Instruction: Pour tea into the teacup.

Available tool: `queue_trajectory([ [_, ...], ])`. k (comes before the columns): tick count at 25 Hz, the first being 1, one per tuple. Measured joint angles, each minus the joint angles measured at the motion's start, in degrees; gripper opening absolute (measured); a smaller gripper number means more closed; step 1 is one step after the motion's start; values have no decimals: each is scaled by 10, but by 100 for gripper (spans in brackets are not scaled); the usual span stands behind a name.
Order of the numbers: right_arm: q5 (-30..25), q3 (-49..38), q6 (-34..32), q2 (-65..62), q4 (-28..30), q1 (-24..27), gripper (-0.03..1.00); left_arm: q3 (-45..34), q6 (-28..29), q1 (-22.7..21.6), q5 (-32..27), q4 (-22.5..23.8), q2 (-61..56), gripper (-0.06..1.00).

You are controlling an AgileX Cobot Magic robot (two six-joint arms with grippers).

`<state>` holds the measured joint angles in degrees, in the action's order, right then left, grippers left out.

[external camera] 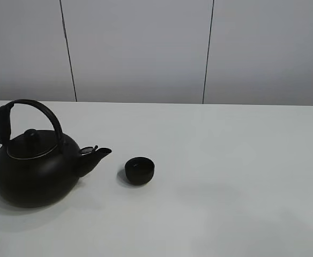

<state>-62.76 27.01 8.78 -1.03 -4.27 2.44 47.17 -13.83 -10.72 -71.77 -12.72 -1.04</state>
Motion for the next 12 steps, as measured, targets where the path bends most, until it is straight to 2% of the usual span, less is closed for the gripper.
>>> queue_trajectory([
  [5,0,0,0,0,0,0,51,-95,0,3,43,12,0,36],
  [12,0,0,0,0,0,0,51,-187,0,40,71,21,1,36],
])
